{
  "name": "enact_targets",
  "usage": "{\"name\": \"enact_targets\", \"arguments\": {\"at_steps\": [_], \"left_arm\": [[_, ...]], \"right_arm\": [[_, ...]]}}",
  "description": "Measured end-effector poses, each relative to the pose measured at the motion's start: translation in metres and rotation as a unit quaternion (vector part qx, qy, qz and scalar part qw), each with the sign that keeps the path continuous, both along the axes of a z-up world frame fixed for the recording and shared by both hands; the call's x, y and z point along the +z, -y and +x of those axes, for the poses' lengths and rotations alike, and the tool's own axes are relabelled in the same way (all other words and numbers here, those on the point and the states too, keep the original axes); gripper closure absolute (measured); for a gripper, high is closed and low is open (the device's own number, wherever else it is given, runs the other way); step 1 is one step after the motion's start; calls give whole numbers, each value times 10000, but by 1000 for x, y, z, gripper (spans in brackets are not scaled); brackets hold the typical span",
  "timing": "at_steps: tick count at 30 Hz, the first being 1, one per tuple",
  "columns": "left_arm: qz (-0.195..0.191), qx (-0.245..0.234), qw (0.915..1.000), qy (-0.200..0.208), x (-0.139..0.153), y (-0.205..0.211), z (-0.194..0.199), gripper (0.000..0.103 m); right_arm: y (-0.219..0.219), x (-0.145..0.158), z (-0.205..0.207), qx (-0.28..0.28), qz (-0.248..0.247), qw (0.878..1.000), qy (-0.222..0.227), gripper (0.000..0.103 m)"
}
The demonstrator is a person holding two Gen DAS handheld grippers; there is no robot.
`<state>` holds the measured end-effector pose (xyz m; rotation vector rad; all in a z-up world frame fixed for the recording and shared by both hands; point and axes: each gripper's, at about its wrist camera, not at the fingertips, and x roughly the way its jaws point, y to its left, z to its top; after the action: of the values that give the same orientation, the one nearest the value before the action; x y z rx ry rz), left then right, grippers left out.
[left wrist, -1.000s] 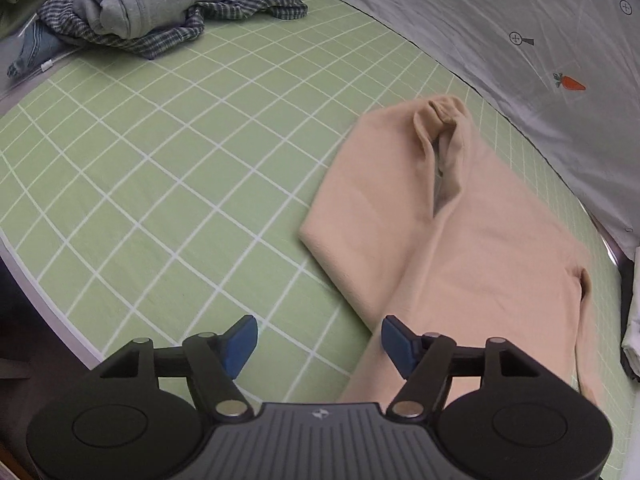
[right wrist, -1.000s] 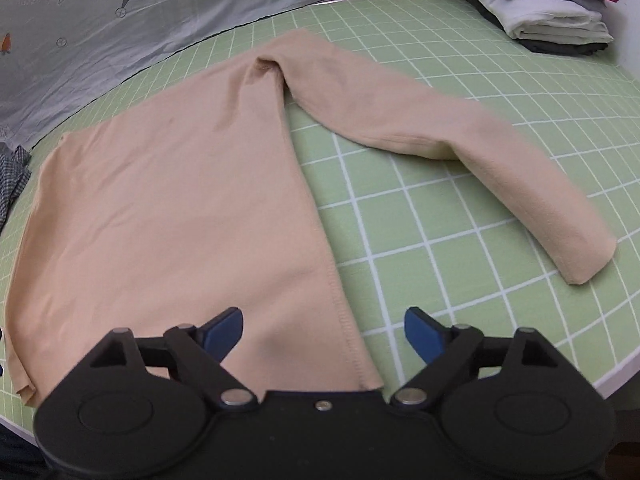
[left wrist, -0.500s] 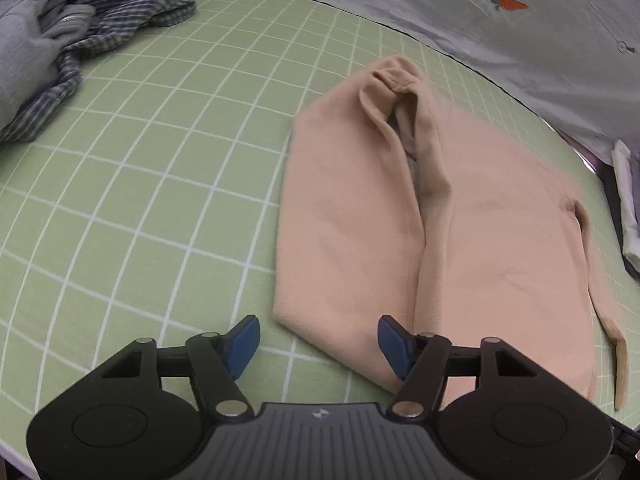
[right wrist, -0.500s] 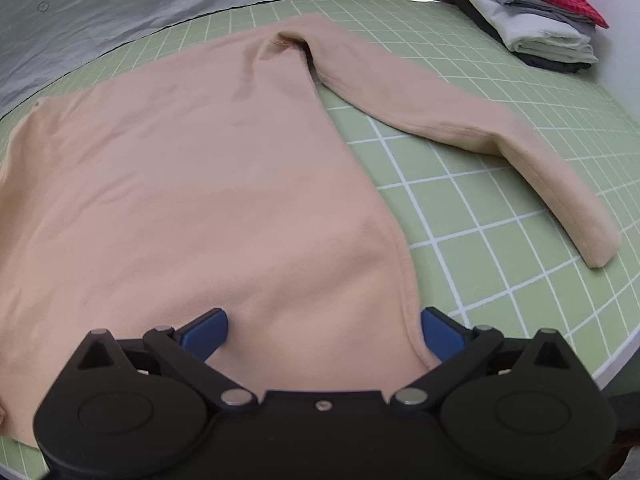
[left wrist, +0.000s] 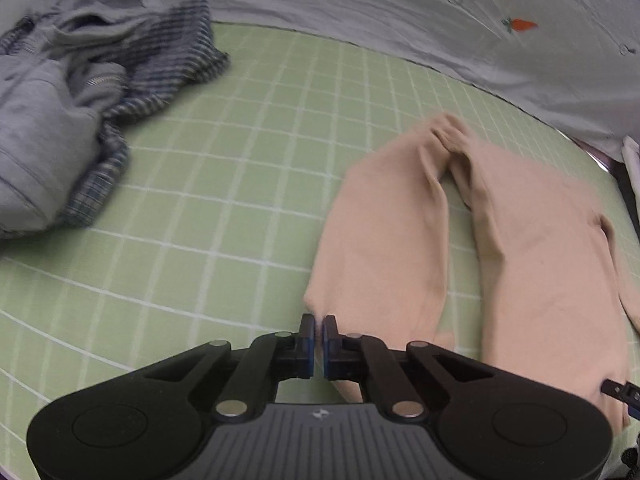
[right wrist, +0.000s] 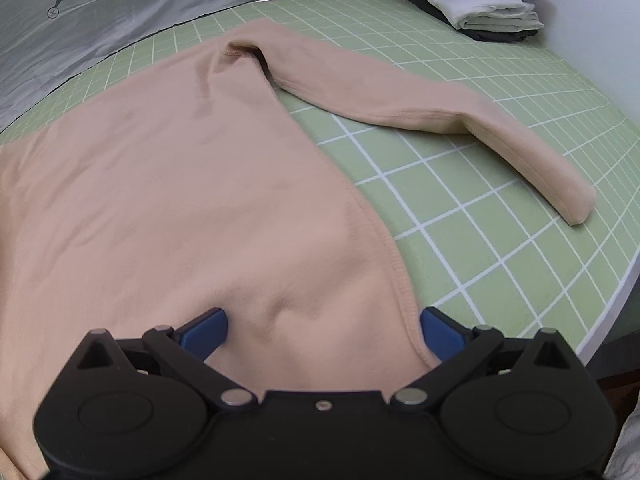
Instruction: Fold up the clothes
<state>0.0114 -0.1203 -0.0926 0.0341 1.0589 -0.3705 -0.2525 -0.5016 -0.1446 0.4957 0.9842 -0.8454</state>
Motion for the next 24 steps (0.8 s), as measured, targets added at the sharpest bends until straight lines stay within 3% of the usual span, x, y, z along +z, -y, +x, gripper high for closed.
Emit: {"name": "enact_targets", "arguments": {"at_steps": [3,6,8,10,12,16,18,19,21,24], "left_arm": [[-5,490,9983,311,10,-31,21,99],[-220,843,9958,299,13,-50,34,93],[-183,912,9954,249,12,-54,34,70],[-252,1002,9946,35,3,-56,30,56],[-335,1095,9932,-198,-6,-57,26,52],[-571,1148,9902,-547,-25,-56,20,54],[-457,1234,9897,-557,-30,-52,19,72],[-433,1232,9900,-530,-30,-51,19,93],[-447,1161,9914,-395,-24,-50,19,99],[-367,929,9950,24,-5,-41,18,99]], "right_arm": [[-1,0,2,-88,-9,10000,-4,0],[-3,0,2,-163,-28,9999,0,0],[-4,0,2,-206,-38,9998,3,0],[-4,0,2,-250,-47,9997,5,0],[-5,0,3,-268,-52,9996,8,0],[-4,0,2,-256,-55,9997,13,0],[-3,-1,2,-242,-51,9997,13,0],[-3,-1,2,-233,-50,9997,13,0],[-2,-1,2,-206,-42,9998,12,0],[-2,0,2,-120,-21,9999,16,0]]}}
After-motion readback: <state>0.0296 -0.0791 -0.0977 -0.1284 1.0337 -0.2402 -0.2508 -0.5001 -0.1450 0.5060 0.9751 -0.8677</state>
